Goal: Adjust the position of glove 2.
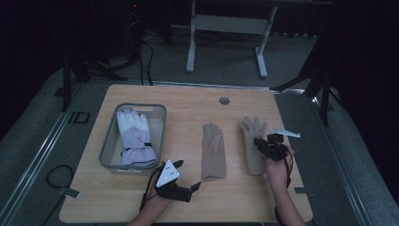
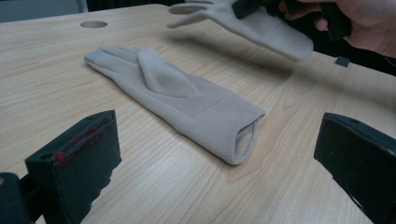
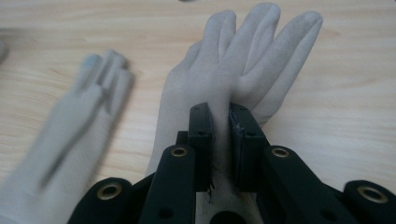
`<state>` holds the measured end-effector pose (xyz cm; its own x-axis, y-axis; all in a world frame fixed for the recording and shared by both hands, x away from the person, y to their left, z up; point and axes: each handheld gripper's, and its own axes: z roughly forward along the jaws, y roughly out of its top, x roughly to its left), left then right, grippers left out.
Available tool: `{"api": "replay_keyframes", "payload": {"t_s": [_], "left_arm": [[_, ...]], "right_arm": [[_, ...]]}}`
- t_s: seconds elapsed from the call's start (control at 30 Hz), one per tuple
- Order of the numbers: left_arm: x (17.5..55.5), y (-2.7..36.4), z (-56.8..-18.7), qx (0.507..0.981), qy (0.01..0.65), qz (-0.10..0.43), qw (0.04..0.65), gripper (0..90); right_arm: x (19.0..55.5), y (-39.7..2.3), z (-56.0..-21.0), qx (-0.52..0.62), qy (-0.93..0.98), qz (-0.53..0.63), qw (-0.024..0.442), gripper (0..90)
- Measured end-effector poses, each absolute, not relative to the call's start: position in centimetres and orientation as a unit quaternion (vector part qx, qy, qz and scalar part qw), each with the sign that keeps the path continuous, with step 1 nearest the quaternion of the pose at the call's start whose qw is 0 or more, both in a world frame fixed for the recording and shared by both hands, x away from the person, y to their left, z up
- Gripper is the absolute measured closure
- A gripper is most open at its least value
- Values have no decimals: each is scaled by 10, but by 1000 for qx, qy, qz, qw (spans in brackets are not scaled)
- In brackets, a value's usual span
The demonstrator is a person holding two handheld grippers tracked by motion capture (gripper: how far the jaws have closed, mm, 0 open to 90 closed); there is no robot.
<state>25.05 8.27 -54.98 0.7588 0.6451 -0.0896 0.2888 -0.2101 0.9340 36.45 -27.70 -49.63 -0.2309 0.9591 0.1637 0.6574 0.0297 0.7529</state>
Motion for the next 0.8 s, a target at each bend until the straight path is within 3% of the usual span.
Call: {"api": "replay_keyframes", "payload": {"t_s": [0.4,0.8], "left_arm": [[250,83,-548,759,305,167,550,5],[250,87,-545,755,304,172,555,5]], "right_arm": [[363,-207,-478,569,682,428,166,804],[361,-157,-496,594,664,435,133,800]]}}
